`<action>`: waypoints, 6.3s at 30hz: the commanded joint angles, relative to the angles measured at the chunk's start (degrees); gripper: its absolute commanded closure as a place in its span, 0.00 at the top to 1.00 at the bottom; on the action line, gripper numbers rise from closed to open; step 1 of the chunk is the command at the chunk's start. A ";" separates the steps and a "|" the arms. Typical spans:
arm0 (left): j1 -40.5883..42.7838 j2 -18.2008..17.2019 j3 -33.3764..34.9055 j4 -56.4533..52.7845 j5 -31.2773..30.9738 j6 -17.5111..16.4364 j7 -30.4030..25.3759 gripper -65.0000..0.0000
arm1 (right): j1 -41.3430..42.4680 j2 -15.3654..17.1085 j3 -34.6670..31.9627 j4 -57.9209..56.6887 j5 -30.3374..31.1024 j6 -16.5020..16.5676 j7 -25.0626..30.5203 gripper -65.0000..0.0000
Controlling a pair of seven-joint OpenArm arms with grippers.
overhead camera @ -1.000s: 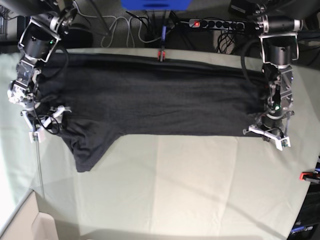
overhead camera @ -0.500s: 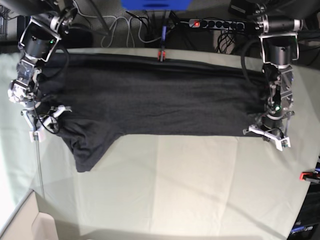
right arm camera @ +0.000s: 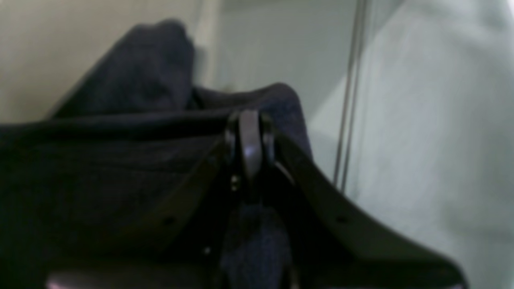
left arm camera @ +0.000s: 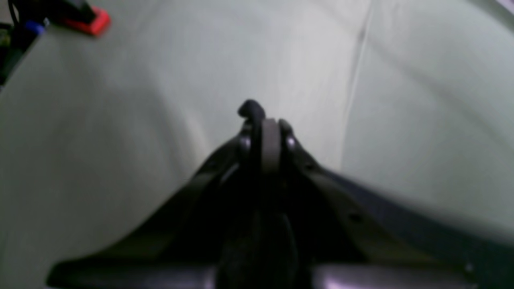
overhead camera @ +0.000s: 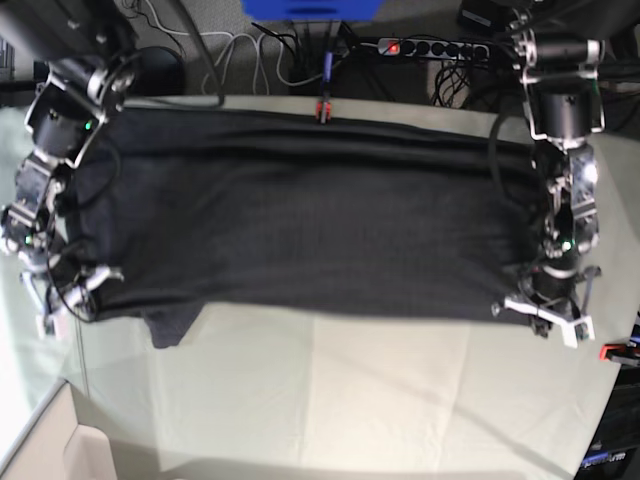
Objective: Layout the t-shirt on the table in an organized manner, then fold the t-shirt properly
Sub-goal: 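Grasp the hem corners with both grippers, then fold the hem over toward the collar edge with both grippers, then regrasp the folded edge with the right gripper and tuck it, then release the shirt with the left gripper and move it inward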
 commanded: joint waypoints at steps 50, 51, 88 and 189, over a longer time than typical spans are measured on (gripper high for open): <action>18.64 0.07 -3.65 21.04 -0.64 -0.18 2.84 0.00 | -29.88 2.53 -0.06 18.72 18.96 -0.03 8.79 0.00; 19.25 0.77 -4.79 21.57 -0.64 -0.27 2.93 0.00 | -30.85 2.79 0.12 18.64 19.49 -0.03 8.79 0.00; 28.84 1.39 -8.75 18.49 -0.64 -0.36 2.93 0.52 | -37.79 0.77 4.16 25.14 21.43 -0.03 8.35 0.36; 22.86 1.92 -2.16 9.52 -8.64 -0.45 2.76 0.88 | -38.94 -9.69 3.29 28.04 11.49 -0.03 3.34 0.44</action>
